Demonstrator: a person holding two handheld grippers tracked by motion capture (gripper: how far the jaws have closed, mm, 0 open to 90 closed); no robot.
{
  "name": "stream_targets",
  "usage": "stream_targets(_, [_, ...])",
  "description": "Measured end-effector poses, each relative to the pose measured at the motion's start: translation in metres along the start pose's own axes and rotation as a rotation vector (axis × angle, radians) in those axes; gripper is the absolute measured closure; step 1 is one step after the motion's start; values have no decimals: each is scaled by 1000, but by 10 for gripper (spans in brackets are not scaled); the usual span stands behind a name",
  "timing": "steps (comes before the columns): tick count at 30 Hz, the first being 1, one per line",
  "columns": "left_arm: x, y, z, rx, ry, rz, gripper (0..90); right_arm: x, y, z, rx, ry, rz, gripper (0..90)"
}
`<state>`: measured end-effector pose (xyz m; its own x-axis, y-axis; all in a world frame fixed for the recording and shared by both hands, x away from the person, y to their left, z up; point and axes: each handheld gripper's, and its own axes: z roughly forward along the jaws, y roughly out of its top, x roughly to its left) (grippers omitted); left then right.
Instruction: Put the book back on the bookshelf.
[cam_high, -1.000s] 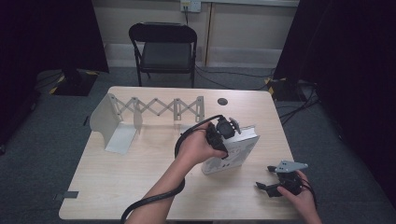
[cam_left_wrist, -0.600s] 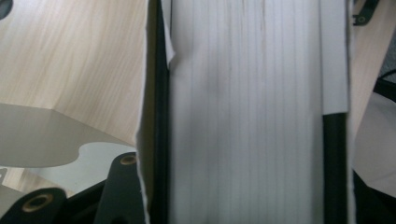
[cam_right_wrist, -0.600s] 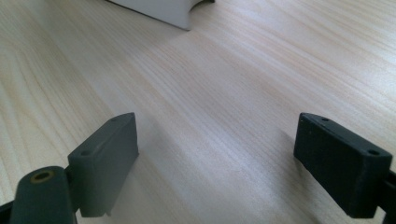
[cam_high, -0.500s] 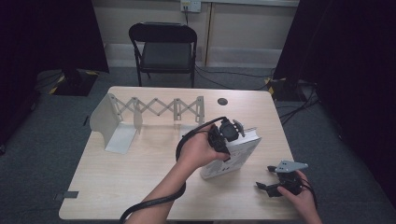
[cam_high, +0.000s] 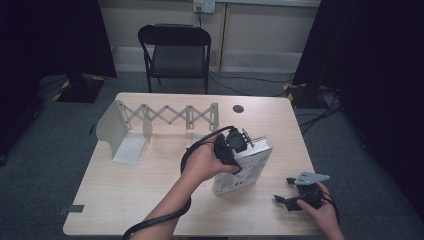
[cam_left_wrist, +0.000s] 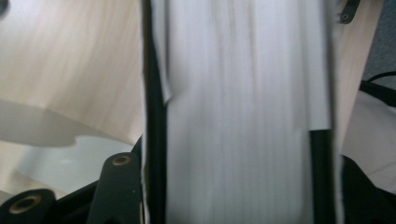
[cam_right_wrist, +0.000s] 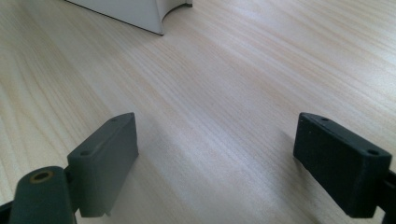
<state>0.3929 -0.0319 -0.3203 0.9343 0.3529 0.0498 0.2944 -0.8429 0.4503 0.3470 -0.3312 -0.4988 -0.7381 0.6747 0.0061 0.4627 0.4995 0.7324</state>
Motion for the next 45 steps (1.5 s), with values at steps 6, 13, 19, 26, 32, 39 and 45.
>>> stream_targets(6, [2,9,12,2,-9,14,402,0,0,0,0,-1,0,132])
stream_targets(13, [-2,11,13,29,-4,1,478,0,0,0,0,-1,-1,132])
stream_targets(19, [-5,11,12,19,2,-14,497,0,0,0,-1,-1,0,133])
stream_targets(26, [-4,11,2,41,-23,-50,512,0,0,0,-1,0,-1,132])
stream_targets(32, [-2,5,-8,37,-32,-100,514,0,0,0,-1,0,-1,132])
stream_targets(39, [2,-1,-20,33,-12,-125,514,0,0,0,-1,0,1,131])
stream_targets(45, [6,-8,-32,29,-13,-158,514,-1,0,0,0,3,0,130])
